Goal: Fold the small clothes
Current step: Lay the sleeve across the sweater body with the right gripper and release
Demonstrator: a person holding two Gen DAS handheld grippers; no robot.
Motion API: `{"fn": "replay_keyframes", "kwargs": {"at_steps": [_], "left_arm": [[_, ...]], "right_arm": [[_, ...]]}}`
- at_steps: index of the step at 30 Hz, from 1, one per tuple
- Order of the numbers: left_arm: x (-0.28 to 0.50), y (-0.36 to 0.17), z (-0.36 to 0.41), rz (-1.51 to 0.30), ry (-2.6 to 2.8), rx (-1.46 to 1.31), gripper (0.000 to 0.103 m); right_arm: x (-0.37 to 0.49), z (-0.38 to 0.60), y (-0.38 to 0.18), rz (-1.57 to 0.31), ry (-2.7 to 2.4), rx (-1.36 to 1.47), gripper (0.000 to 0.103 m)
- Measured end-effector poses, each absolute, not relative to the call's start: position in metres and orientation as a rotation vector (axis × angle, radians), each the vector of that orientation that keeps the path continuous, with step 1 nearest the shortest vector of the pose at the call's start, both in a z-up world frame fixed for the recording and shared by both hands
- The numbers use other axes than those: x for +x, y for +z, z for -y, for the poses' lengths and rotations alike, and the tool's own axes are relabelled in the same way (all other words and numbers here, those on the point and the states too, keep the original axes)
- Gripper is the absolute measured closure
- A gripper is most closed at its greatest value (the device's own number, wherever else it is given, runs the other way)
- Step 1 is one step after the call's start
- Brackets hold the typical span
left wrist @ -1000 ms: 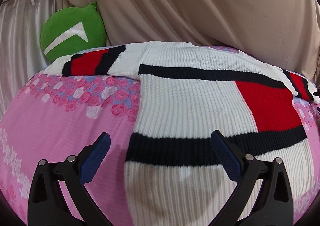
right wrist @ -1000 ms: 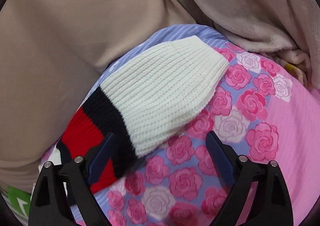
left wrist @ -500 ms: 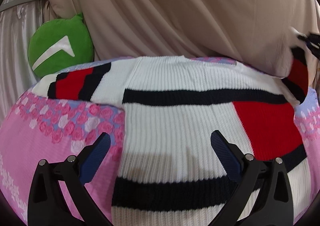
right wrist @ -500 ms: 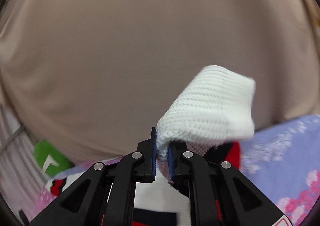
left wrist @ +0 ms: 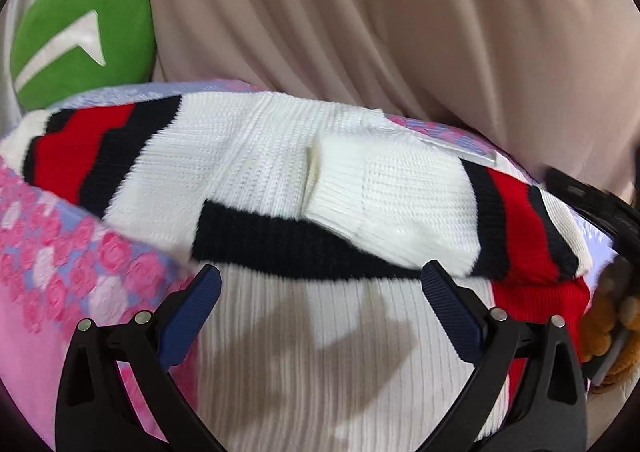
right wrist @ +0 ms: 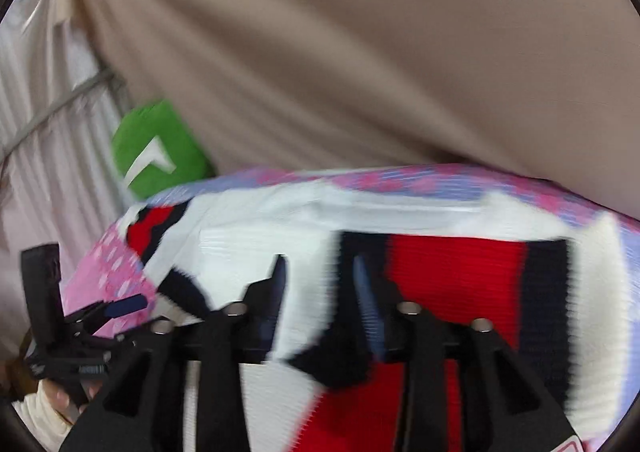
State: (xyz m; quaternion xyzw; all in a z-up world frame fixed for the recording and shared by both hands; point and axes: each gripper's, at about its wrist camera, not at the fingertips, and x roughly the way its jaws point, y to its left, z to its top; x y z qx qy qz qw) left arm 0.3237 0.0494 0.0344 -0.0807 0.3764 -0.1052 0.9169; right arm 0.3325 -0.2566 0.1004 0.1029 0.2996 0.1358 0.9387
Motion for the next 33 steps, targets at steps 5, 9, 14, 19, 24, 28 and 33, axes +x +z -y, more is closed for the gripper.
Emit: {"fn": "replay_keyframes", "kwargs": {"at_steps": [5, 9, 14, 19, 24, 28, 33], "left_arm": [[0.364, 0.026, -0.042, -0.823, -0.288, -0.236, 0.005], [0.385, 0.016, -0.033, -0.848, -0.263, -0.233, 0.019], [0.387, 0.030, -0.015, -0.828, -0.281, -0.149, 0.090], [0.372, 0.081, -0.029, -0.668, -0.281, -0.156, 0.091], [0.386, 0.058, -0.030, -0.711, -0.246, -0.135, 0.091], [0.393, 0.021, -0.017, -0.777, -0.223, -0.103, 0.090], [0.386, 0.018, -0.019, -0.785, -0.232, -0.112, 0.082]], "right_arm": [[0.311, 0.361, 0.093, -0.615, 0.049, 0.336, 0.042], [0.321, 0.404, 0.070, -0.695, 0.003, 0.473, 0.034], [0.347, 0.388, 0.050, -0.804, 0.035, 0.405, 0.085], [0.309, 0.381, 0.110, -0.516, 0.134, 0.419, 0.089], [0.333, 0.406, 0.063, -0.683, 0.019, 0.398, 0.089], [0.324, 0.429, 0.050, -0.695, 0.012, 0.523, 0.083], [0.268, 0.410, 0.069, -0.663, 0.064, 0.420, 0.043]]}}
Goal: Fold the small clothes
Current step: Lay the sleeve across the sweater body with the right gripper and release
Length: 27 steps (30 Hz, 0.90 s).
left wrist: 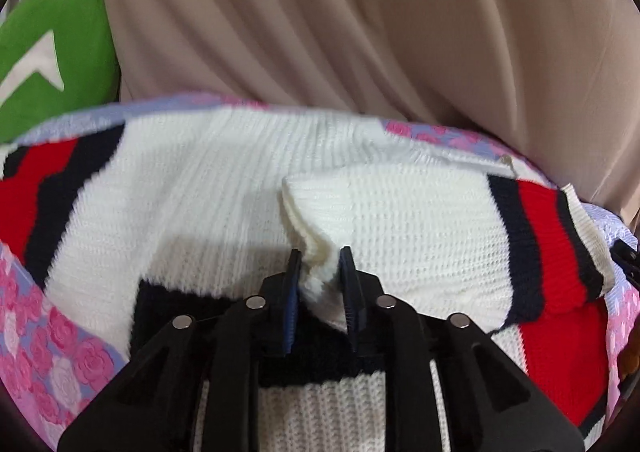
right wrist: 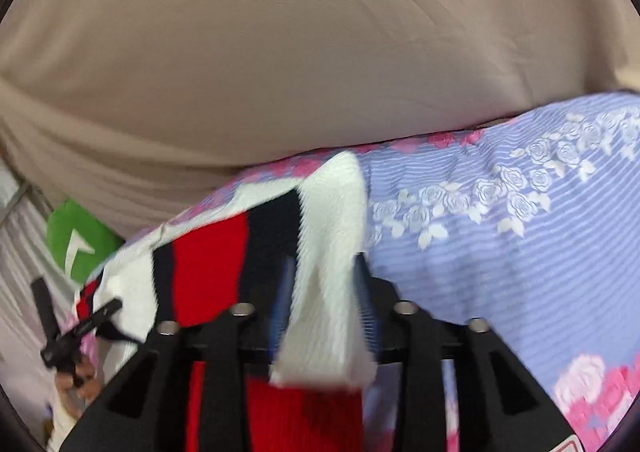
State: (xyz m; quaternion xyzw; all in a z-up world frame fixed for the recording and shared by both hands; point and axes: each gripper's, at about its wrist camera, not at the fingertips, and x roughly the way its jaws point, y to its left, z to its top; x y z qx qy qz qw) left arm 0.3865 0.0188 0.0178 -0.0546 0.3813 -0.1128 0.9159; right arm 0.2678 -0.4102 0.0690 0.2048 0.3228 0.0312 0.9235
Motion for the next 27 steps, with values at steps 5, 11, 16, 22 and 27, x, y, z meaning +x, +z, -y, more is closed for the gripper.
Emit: {"fn": "replay_keyframes", "kwargs": {"at_steps": [5, 11, 16, 22, 27], "left_arm": [[0.388, 0.019, -0.028, -0.791, -0.270, -0.188, 0.065], [0.373, 0.017, -0.028, -0.786, -0.253, -0.151, 0.075], [0.370, 0.015, -0.023, -0.791, -0.246, -0.096, 0.075], [0.370, 0.013, -0.019, -0.790, -0.225, -0.059, 0.074], [0.370, 0.013, -0.015, -0.787, -0.207, -0.037, 0.074]], "right_arm": [[0.263, 0.393, 0.031, -0.750, 0.072, 0.385, 0.041], [0.260, 0.401, 0.044, -0.677, 0.091, 0.472, 0.087], [0.258, 0.421, 0.014, -0.761, 0.019, 0.494, 0.088], [0.246, 0.433, 0.046, -0.678, -0.019, 0.550, 0.075], [0.293, 0.408, 0.071, -0.618, -0.084, 0.368, 0.055]]}}
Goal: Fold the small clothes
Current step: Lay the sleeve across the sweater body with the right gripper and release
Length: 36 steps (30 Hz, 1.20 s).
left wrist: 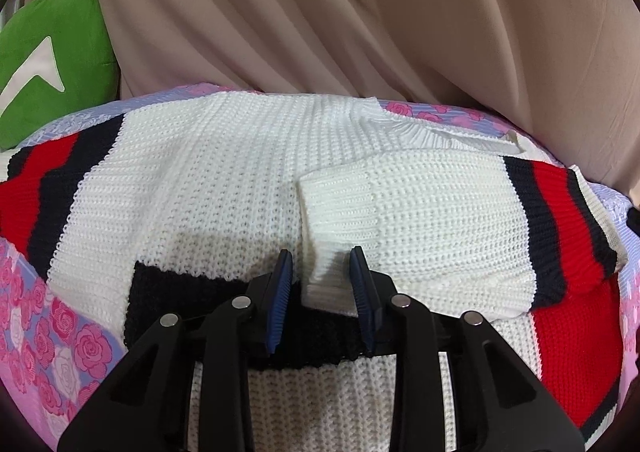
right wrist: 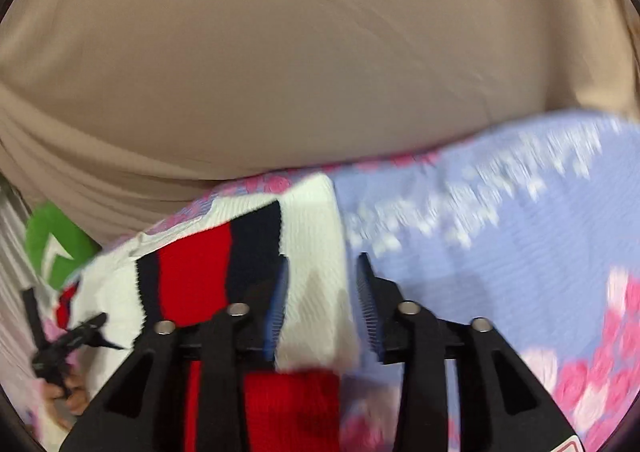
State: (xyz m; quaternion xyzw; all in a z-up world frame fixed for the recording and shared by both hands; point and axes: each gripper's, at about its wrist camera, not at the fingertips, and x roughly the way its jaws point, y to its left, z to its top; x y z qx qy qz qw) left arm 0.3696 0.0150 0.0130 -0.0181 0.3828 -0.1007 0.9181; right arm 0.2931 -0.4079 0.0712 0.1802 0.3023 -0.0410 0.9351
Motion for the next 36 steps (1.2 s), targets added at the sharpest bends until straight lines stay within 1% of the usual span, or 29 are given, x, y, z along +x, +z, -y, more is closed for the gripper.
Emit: {"fn": "replay_keyframes", "kwargs": {"at_steps": [4, 5, 6, 7, 9, 10, 12, 14, 16, 17, 19, 20, 21, 22, 24, 26, 27, 28, 29, 30, 31, 32, 33, 34, 35, 36], "left_arm": [[0.370, 0.013, -0.017, -0.787, -0.214, -0.052, 0.075], [0.369, 0.014, -0.017, -0.786, -0.212, -0.050, 0.075], [0.369, 0.014, -0.016, -0.784, -0.210, -0.045, 0.075], [0.369, 0.014, -0.015, -0.782, -0.208, -0.042, 0.075], [0.368, 0.015, -0.014, -0.777, -0.201, -0.036, 0.076], [0.368, 0.015, -0.013, -0.774, -0.199, -0.032, 0.076], [0.367, 0.015, -0.010, -0.773, -0.191, -0.019, 0.076], [0.366, 0.015, -0.009, -0.773, -0.188, -0.011, 0.076], [0.366, 0.015, -0.009, -0.773, -0.190, -0.015, 0.076], [0.366, 0.015, -0.008, -0.773, -0.190, -0.018, 0.076], [0.367, 0.014, -0.009, -0.772, -0.195, -0.027, 0.075], [0.367, 0.014, -0.009, -0.771, -0.196, -0.028, 0.075], [0.367, 0.014, -0.008, -0.770, -0.196, -0.027, 0.075], [0.367, 0.014, -0.008, -0.769, -0.196, -0.025, 0.075], [0.367, 0.014, -0.008, -0.768, -0.196, -0.024, 0.075], [0.367, 0.014, -0.008, -0.767, -0.195, -0.021, 0.075], [0.367, 0.014, -0.008, -0.766, -0.194, -0.019, 0.075], [0.366, 0.015, -0.008, -0.764, -0.194, -0.018, 0.076], [0.366, 0.015, -0.008, -0.761, -0.192, -0.017, 0.076], [0.365, 0.016, -0.008, -0.757, -0.190, -0.018, 0.077], [0.365, 0.016, -0.009, -0.752, -0.186, -0.024, 0.079], [0.365, 0.017, -0.010, -0.751, -0.186, -0.029, 0.079], [0.366, 0.016, -0.011, -0.754, -0.188, -0.033, 0.079], [0.367, 0.016, -0.010, -0.759, -0.188, -0.031, 0.079], [0.367, 0.016, -0.010, -0.760, -0.187, -0.027, 0.079], [0.367, 0.016, -0.009, -0.760, -0.186, -0.022, 0.079]], "right_arm": [[0.350, 0.425, 0.050, -0.713, -0.069, 0.477, 0.053], [0.358, 0.425, 0.044, -0.727, -0.082, 0.462, 0.056], [0.364, 0.423, 0.039, -0.738, -0.102, 0.428, 0.073], [0.364, 0.423, 0.037, -0.733, -0.105, 0.424, 0.080], [0.348, 0.434, 0.047, -0.644, -0.079, 0.469, 0.086], [0.343, 0.435, 0.052, -0.596, -0.109, 0.469, 0.103], [0.336, 0.450, 0.053, -0.589, -0.231, 0.451, 0.103], [0.346, 0.464, 0.024, -0.737, -0.221, 0.484, 0.103], [0.327, 0.468, 0.040, -0.662, -0.211, 0.515, 0.102], [0.316, 0.465, 0.050, -0.621, -0.197, 0.507, 0.100], [0.294, 0.462, 0.065, -0.569, -0.123, 0.526, 0.085], [0.288, 0.469, 0.069, -0.584, -0.091, 0.533, 0.072], [0.287, 0.468, 0.068, -0.613, -0.057, 0.534, 0.040], [0.289, 0.465, 0.064, -0.644, -0.018, 0.540, 0.024], [0.293, 0.456, 0.053, -0.682, -0.008, 0.520, 0.024], [0.302, 0.438, 0.043, -0.721, -0.011, 0.481, 0.035], [0.303, 0.434, 0.040, -0.733, -0.015, 0.447, 0.062], [0.304, 0.432, 0.040, -0.739, -0.010, 0.427, 0.084], [0.299, 0.432, 0.045, -0.710, -0.006, 0.434, 0.085], [0.293, 0.432, 0.055, -0.658, -0.019, 0.435, 0.091], [0.281, 0.437, 0.066, -0.597, -0.037, 0.435, 0.092], [0.275, 0.443, 0.071, -0.574, -0.048, 0.444, 0.092], [0.271, 0.450, 0.070, -0.578, -0.070, 0.449, 0.095], [0.273, 0.455, 0.060, -0.623, -0.111, 0.438, 0.097], [0.278, 0.458, 0.045, -0.690, -0.168, 0.415, 0.103], [0.283, 0.462, 0.036, -0.741, -0.187, 0.418, 0.103]]}}
